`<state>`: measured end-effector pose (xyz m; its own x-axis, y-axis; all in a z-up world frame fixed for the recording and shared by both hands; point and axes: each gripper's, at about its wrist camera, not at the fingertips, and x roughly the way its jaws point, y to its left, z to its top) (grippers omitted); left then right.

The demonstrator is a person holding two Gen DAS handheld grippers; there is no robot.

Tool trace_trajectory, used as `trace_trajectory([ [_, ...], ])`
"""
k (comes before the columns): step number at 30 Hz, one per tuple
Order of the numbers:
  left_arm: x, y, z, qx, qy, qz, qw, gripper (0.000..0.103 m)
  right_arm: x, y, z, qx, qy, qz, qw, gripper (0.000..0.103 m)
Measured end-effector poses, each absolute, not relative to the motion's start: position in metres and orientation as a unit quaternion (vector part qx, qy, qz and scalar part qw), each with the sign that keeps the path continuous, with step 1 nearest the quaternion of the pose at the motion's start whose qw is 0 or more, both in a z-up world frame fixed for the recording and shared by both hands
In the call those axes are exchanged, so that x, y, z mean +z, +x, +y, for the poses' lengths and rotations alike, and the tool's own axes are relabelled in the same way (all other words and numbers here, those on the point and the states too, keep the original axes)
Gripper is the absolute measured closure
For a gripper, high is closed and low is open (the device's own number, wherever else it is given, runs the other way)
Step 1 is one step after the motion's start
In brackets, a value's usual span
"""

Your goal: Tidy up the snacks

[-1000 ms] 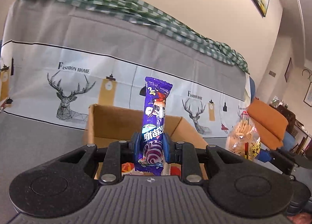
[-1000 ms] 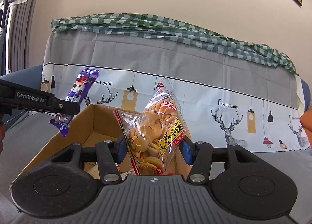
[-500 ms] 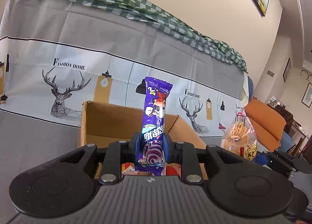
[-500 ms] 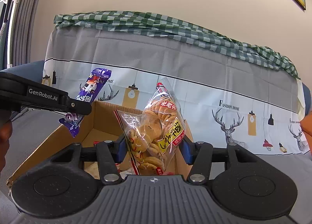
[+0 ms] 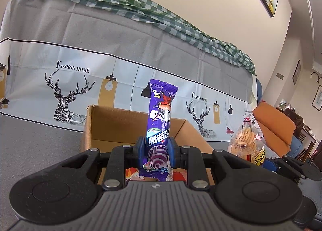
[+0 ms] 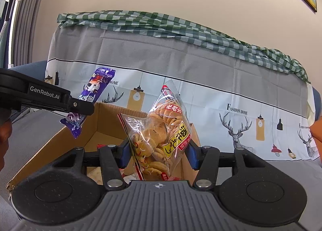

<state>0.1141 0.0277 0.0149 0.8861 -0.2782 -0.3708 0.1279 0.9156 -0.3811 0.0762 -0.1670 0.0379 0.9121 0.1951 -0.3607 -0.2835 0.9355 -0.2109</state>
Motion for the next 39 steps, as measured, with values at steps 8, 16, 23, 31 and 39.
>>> trace_trajectory([
  [8, 0.016, 0.114, 0.029, -0.106, -0.176, 0.213, 0.955, 0.077, 0.037, 0.076, -0.166, 0.127, -0.133, 0.168, 0.968, 0.047],
  [16, 0.017, 0.114, 0.031, -0.126, -0.184, 0.216, 0.951, 0.053, 0.032, 0.079, -0.164, 0.098, -0.153, 0.175, 0.968, 0.026],
  [23, 0.017, 0.105, 0.032, -0.085, -0.152, 0.215, 0.961, 0.023, 0.037, 0.083, -0.174, 0.095, -0.114, 0.183, 0.972, 0.012],
  [31, 0.017, 0.07, 0.028, -0.026, -0.107, 0.237, 0.965, 0.021, 0.045, 0.072, -0.197, 0.092, -0.044, 0.201, 0.974, 0.001],
  [39, 0.0, 0.022, 0.024, -0.013, -0.178, 0.344, 0.922, 0.013, 0.042, 0.041, -0.218, 0.063, -0.005, 0.255, 0.965, 0.001],
])
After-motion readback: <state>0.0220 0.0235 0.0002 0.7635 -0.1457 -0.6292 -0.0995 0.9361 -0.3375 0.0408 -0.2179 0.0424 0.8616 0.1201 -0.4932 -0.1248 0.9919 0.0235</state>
